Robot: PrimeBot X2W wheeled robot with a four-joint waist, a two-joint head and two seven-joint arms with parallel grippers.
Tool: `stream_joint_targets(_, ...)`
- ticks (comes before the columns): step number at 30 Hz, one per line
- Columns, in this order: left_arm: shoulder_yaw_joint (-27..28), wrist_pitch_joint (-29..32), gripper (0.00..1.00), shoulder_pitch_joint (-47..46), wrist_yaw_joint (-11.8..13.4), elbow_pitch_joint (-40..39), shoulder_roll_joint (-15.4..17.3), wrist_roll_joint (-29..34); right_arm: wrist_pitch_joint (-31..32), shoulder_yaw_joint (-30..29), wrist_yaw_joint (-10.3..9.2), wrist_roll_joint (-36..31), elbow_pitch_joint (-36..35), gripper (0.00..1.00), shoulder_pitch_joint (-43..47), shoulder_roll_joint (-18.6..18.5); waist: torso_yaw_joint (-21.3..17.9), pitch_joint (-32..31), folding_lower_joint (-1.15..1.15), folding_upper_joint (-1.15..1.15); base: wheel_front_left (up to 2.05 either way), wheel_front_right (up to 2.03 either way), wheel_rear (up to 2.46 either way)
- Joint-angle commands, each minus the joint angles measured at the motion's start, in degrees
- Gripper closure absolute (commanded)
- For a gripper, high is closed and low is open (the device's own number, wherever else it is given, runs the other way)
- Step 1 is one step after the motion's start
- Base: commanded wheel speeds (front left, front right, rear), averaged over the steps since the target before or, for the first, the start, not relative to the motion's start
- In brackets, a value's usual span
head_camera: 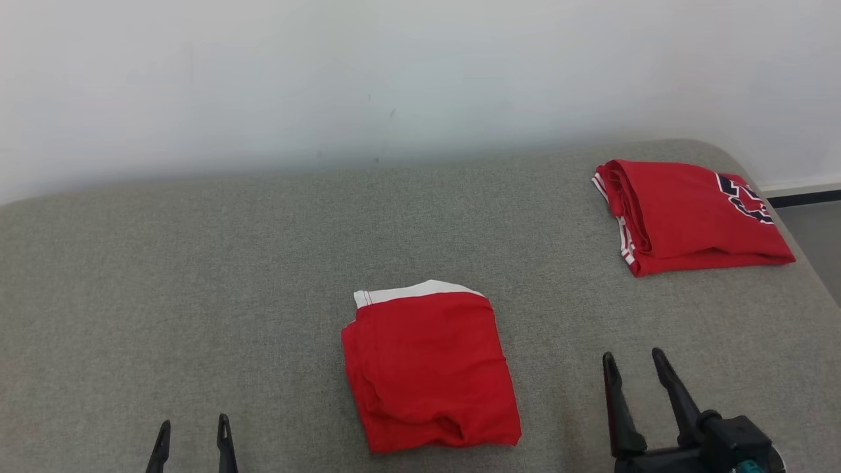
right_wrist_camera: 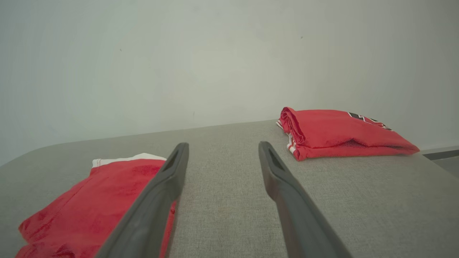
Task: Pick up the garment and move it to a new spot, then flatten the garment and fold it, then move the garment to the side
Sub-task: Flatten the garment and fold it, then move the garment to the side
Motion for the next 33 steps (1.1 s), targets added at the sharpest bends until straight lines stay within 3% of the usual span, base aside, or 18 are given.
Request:
stream_joint_targets(1,0.32,-0.16,0.00,0.83,-0.19,-0.24,-0.04,0.29,0.01,0.40,-0.17,-0.72,0.33,0.00,0.54,0.45,-0.16,-0.05,0.00,-0.01,0.00,0.00,0.00)
stream_joint_targets(9,0.57,-0.16,0.00,0.96,-0.88,-0.56,-0.05,-0.68,0.00,0.81,-0.17,-1.89,1.89,0.00,0.27,0.91,0.09,0.09,0.00,-0.01,0.00,0.00,0.00)
stream_joint_targets(15,0.26,-0.16,0.00,1.83,-1.96,-1.86,-0.03,2.06,0.00,1.27,-0.17,-0.90,2.30,0.00,0.29,0.94,0.57,0.17,0.00,-0.01,0.00,0.00,0.00)
stream_joint_targets(33,0.61,-0.16,0.00,2.45,-1.77,-0.92,-0.04,2.20,0.00,1.23,-0.17,-0.91,3.62,0.00,0.50,0.95,0.98,0.09,0.00,-0.01,0.00,0.00,0.00)
